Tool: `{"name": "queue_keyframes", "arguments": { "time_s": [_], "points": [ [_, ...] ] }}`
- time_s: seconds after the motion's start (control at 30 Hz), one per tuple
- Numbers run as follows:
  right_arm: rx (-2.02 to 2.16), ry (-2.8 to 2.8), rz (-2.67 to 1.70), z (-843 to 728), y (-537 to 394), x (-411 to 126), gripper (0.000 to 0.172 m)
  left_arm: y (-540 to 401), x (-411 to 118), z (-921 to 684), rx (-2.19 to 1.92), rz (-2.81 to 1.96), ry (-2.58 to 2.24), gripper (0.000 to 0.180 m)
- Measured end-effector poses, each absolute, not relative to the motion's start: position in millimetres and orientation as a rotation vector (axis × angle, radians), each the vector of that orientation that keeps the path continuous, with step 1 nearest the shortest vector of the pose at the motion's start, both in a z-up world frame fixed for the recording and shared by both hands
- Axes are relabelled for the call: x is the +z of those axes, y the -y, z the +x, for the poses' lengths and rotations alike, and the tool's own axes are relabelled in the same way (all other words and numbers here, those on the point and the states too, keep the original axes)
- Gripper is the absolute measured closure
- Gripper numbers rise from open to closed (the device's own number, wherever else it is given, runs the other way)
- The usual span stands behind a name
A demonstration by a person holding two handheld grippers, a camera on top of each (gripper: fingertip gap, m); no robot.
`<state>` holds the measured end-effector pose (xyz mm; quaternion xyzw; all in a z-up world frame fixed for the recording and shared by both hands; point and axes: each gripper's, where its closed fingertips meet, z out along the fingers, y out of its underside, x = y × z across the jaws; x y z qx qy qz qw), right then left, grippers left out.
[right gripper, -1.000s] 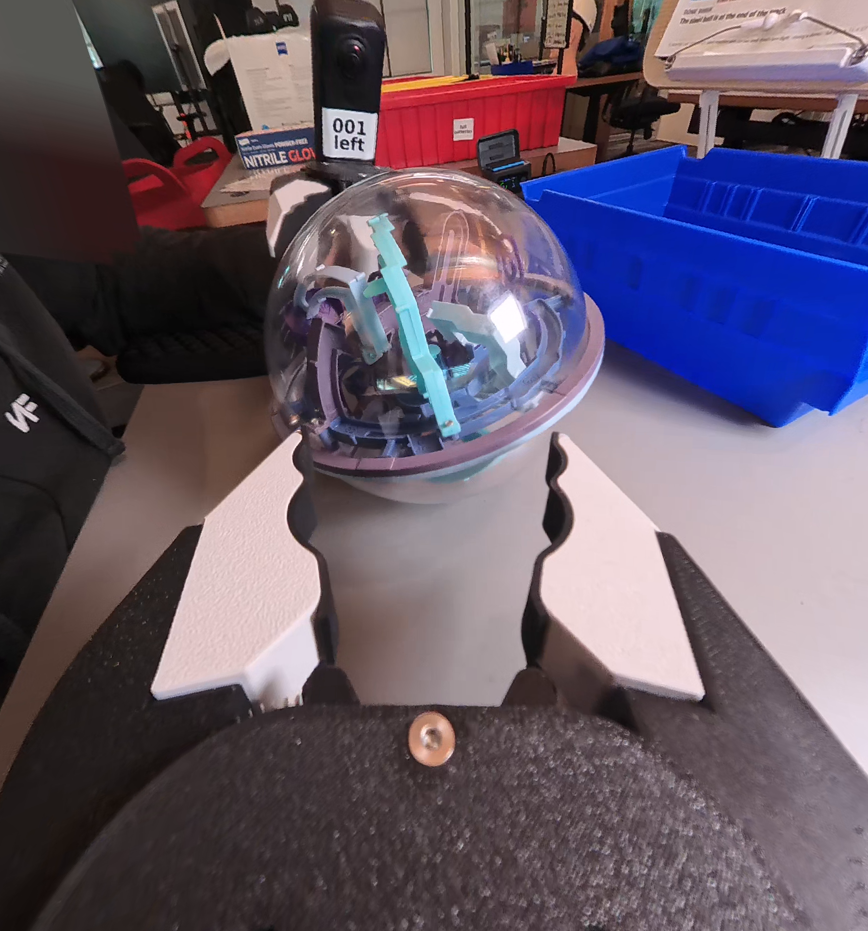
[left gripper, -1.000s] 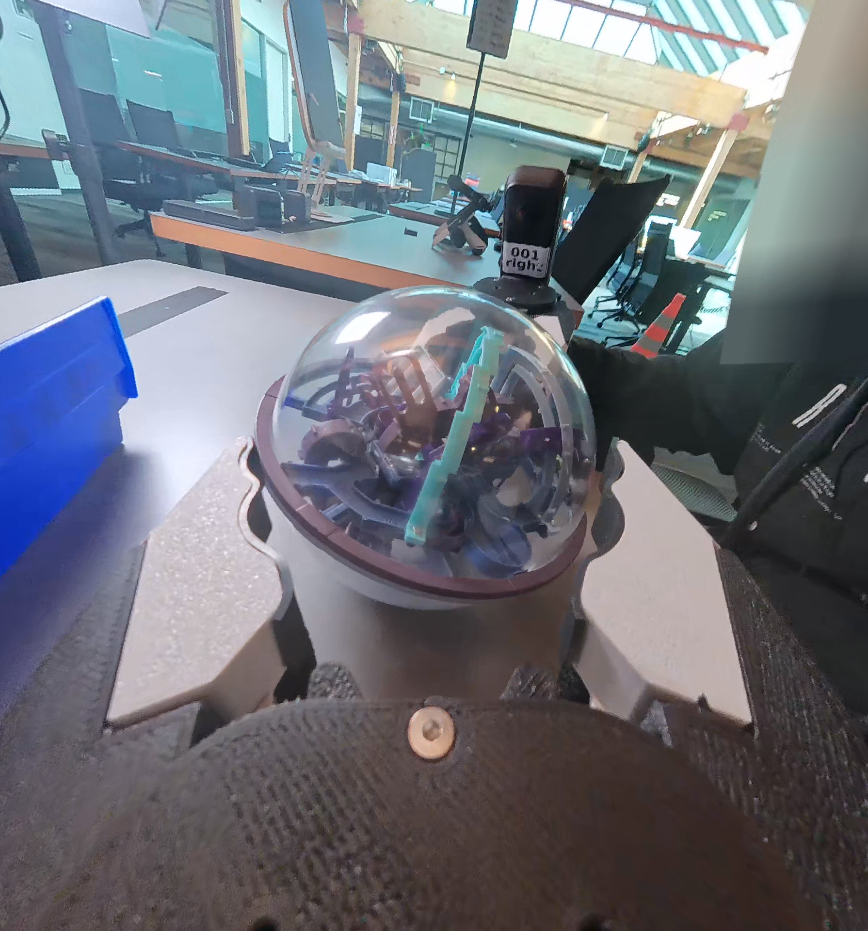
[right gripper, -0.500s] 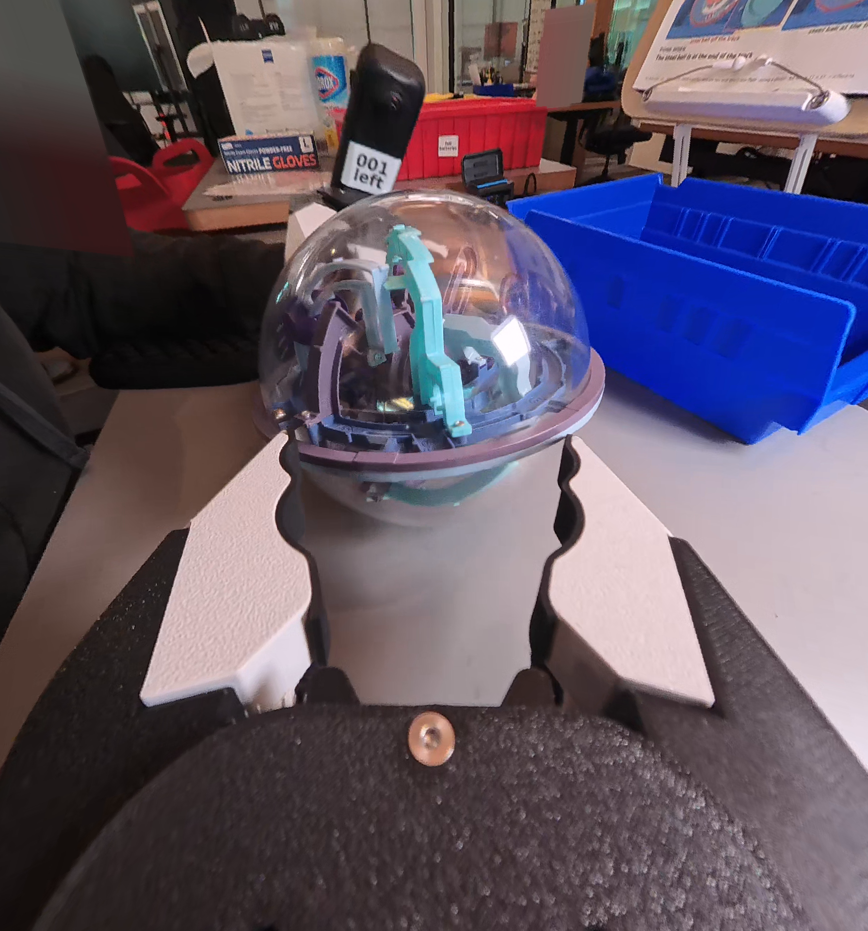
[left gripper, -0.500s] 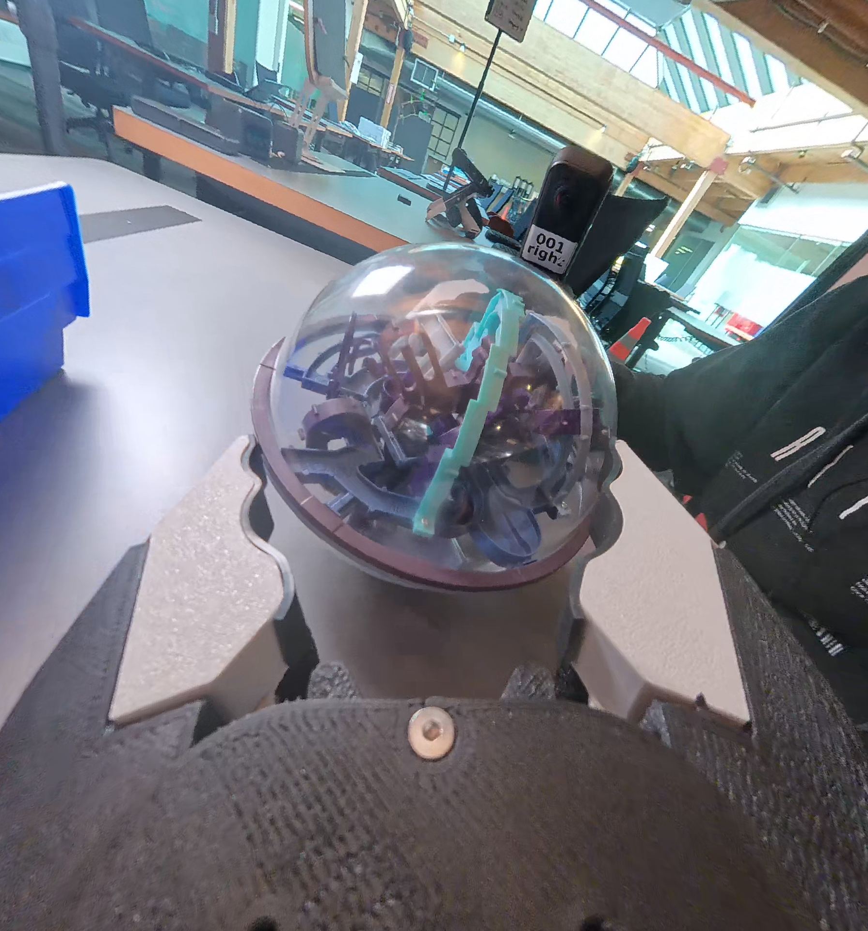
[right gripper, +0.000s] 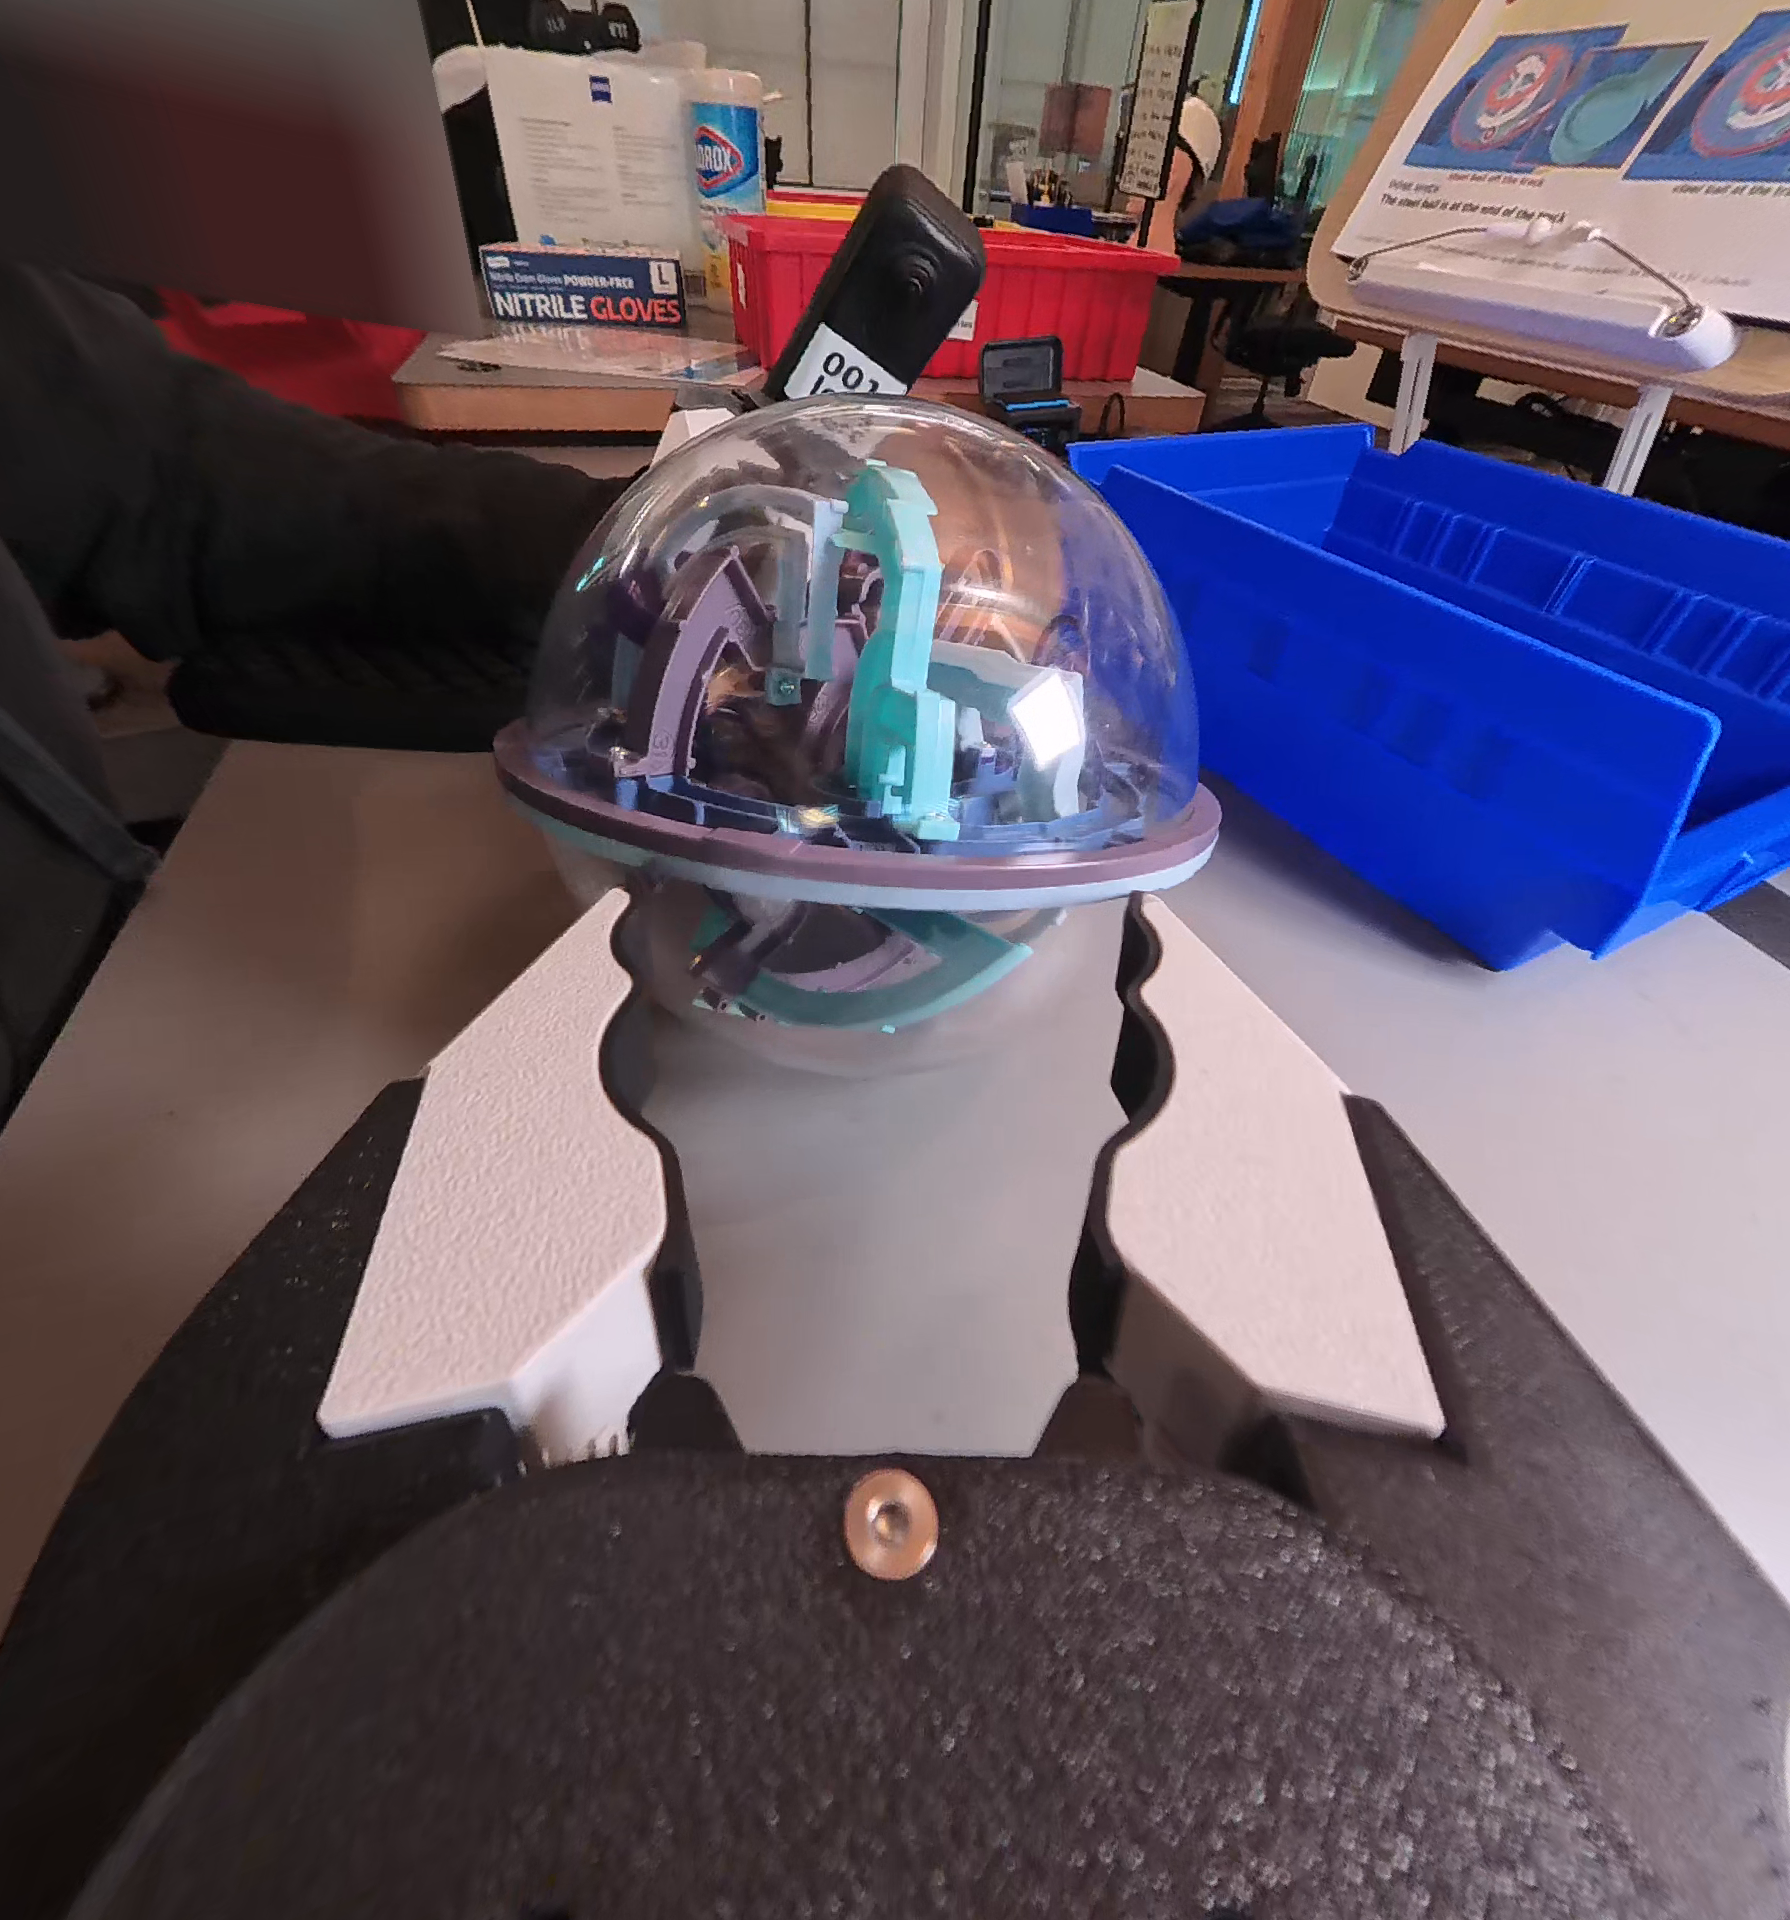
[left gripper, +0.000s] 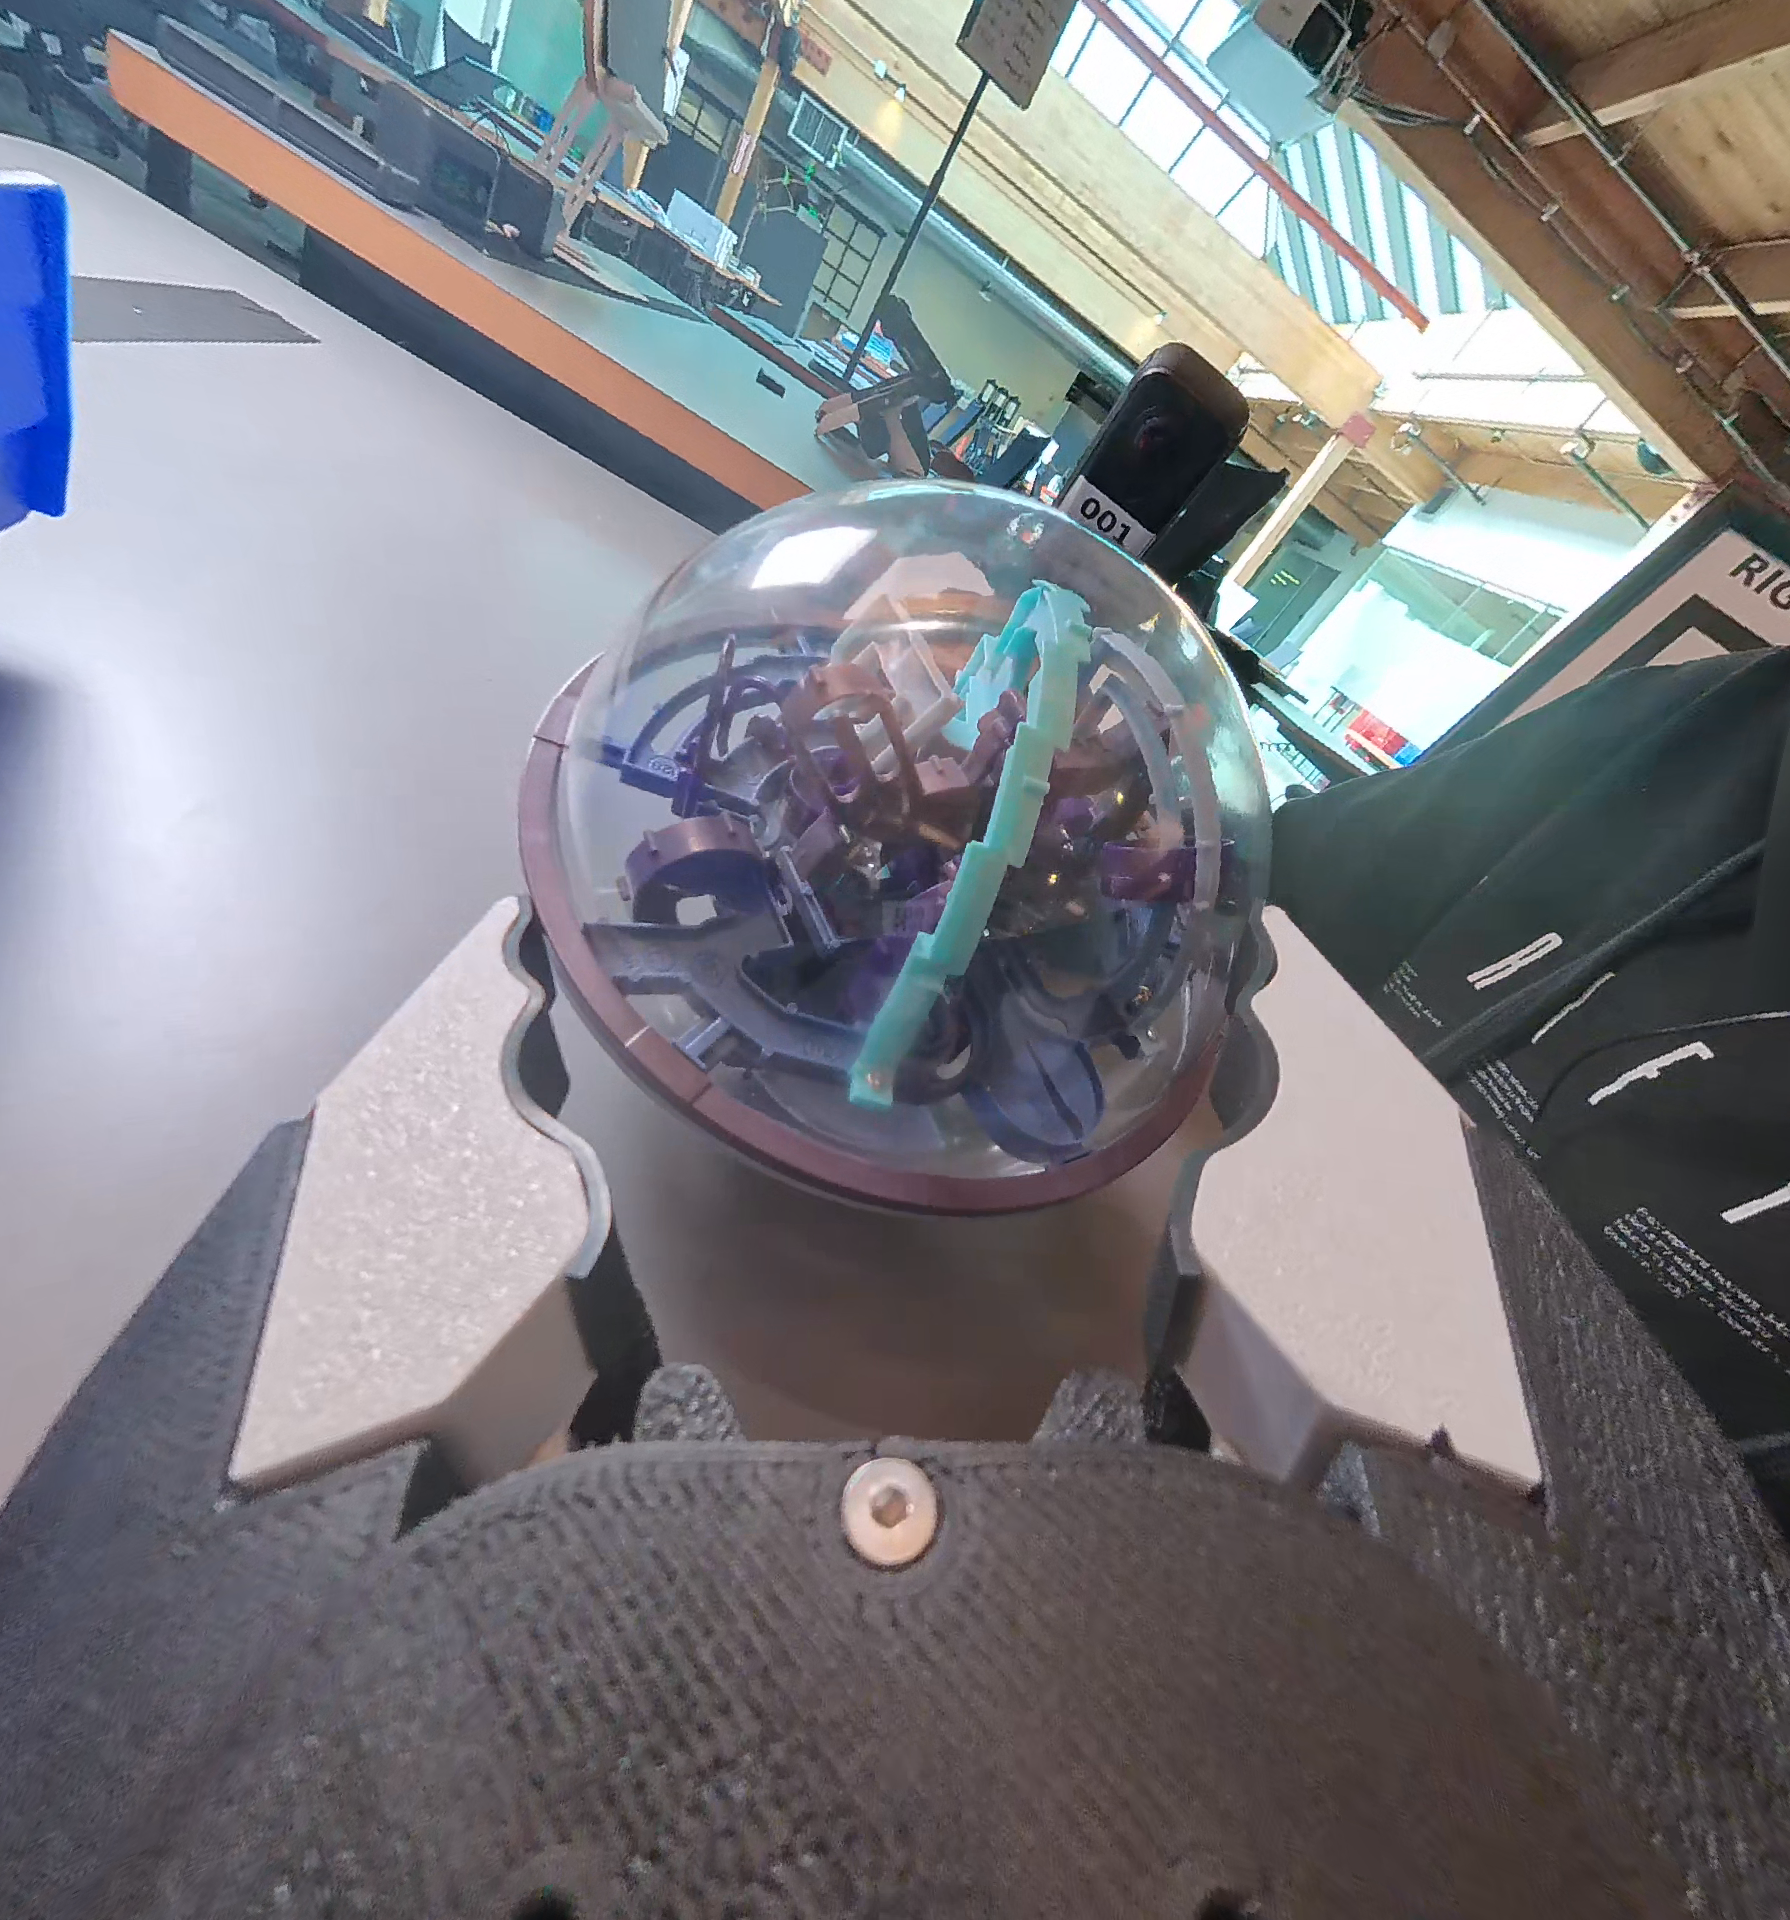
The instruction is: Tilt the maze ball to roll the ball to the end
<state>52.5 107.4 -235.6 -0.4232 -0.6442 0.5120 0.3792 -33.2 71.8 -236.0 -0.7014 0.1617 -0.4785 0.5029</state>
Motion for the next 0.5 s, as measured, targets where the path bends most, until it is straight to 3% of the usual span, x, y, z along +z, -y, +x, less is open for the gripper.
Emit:
{"name": "queue_keyframes", "arguments": {
  "time_s": [0.37,0.5],
  "points": [
    [1.461,1.618,-1.144,53.8,-107.4,-228.9,0.114,-73.7,-242.9,-40.5,-1.499,-1.748,-0.144,0.054],
    [1.444,1.652,-1.128,53.2,-104.3,-232.4,0.138,-77.2,-244.6,-49.1,-1.694,-1.724,0.035,0.054]
  ]
}}
